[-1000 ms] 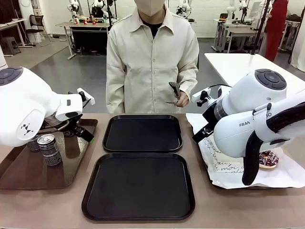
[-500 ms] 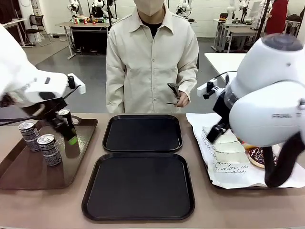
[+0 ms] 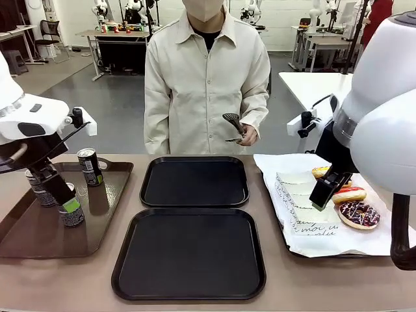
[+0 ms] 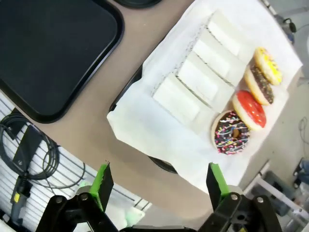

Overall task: Set up donuts and drinks on trays.
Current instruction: Pick up one Pepsi coke and place it on the Flat Tray.

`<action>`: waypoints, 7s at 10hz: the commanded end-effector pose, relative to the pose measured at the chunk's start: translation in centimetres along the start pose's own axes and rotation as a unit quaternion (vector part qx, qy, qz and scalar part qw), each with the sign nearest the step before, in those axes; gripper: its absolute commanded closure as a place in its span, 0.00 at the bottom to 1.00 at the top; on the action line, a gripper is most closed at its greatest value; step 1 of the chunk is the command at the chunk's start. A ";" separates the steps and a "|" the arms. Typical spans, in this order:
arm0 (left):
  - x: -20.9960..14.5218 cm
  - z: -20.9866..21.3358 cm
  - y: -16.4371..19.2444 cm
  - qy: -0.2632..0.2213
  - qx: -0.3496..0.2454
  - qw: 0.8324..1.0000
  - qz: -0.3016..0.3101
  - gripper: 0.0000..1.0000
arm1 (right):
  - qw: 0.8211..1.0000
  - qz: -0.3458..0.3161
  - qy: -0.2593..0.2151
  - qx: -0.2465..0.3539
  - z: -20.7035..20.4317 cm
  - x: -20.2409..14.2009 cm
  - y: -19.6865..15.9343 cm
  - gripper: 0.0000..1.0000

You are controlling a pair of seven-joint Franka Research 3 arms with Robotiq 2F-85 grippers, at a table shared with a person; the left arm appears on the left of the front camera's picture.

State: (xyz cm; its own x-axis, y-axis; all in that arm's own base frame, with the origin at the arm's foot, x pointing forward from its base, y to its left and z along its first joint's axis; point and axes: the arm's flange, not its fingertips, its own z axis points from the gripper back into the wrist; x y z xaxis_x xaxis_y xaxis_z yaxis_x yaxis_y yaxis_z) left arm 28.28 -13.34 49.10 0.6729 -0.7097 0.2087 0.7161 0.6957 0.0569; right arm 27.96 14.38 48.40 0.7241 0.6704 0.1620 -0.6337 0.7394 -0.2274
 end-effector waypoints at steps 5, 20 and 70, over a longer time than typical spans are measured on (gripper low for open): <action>-7.2 -0.8 8.3 -0.272 -0.295 0.892 0.208 0.00 | 0.913 -0.292 -0.090 0.272 -3.3 -8.2 -12.7 0.00; -27.9 -2.6 13.9 -0.376 -0.328 0.783 0.372 0.00 | 0.718 -0.359 -0.341 0.489 -4.6 -30.4 -24.0 0.00; 2.7 -7.7 13.9 0.011 0.056 0.911 0.407 0.00 | 0.714 -0.377 -0.325 0.492 -6.3 -30.3 -23.3 0.00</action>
State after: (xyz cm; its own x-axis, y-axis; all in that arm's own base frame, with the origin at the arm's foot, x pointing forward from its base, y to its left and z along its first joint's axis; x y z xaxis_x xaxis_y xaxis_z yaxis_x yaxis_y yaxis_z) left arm 40.77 -5.80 43.87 0.9802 0.0084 0.1979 -0.0018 0.9994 -0.0337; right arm 22.27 -23.39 42.58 0.8939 -0.2833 0.3475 -0.2231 0.3912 0.8929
